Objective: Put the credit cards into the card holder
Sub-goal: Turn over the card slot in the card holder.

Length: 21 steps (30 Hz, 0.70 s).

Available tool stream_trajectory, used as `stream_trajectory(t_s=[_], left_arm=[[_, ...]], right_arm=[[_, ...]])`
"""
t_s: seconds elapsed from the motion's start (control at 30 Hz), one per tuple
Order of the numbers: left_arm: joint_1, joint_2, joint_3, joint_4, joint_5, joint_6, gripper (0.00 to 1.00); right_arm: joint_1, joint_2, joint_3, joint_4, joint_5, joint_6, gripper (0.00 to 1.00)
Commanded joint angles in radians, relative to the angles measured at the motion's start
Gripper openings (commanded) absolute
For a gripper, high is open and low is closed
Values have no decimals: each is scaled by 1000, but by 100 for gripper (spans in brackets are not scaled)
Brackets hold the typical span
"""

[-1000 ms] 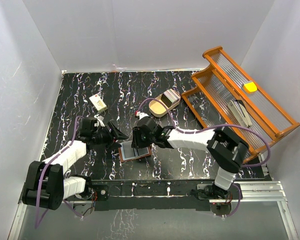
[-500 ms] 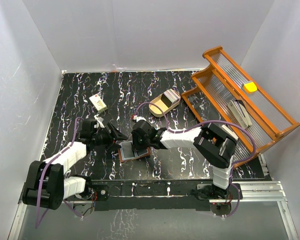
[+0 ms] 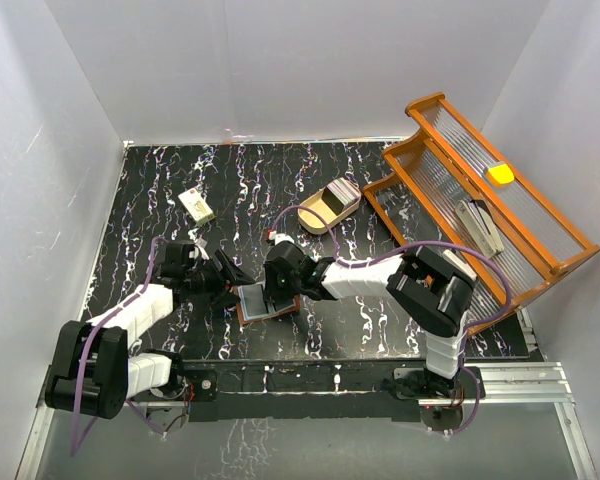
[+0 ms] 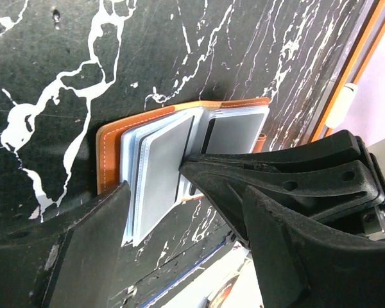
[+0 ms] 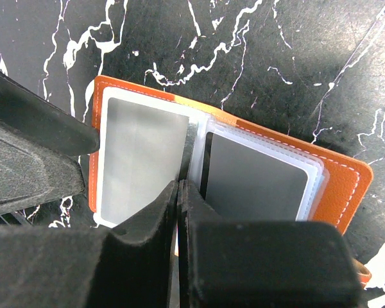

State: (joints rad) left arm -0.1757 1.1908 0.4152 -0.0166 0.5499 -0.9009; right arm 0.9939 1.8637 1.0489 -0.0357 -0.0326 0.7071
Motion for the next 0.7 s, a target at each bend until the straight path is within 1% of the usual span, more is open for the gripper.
stream_trajectory(t_s=[0.0,0.4,0.57,0.67], left_arm=[[5,-2,33,-42,-2,23,69],[7,25,-12,80,61,-20,69],[5,20,-21,128,94,-37,67],[5,13,-35,186,136,-68,64]], right_arm=[[7,8,-33,-41,34,-11,3],[7,7,-35,-39,36,-12,3],[8,6,-39,-34,33,-13,3],[8,1,-41,-28,30,-15,3]])
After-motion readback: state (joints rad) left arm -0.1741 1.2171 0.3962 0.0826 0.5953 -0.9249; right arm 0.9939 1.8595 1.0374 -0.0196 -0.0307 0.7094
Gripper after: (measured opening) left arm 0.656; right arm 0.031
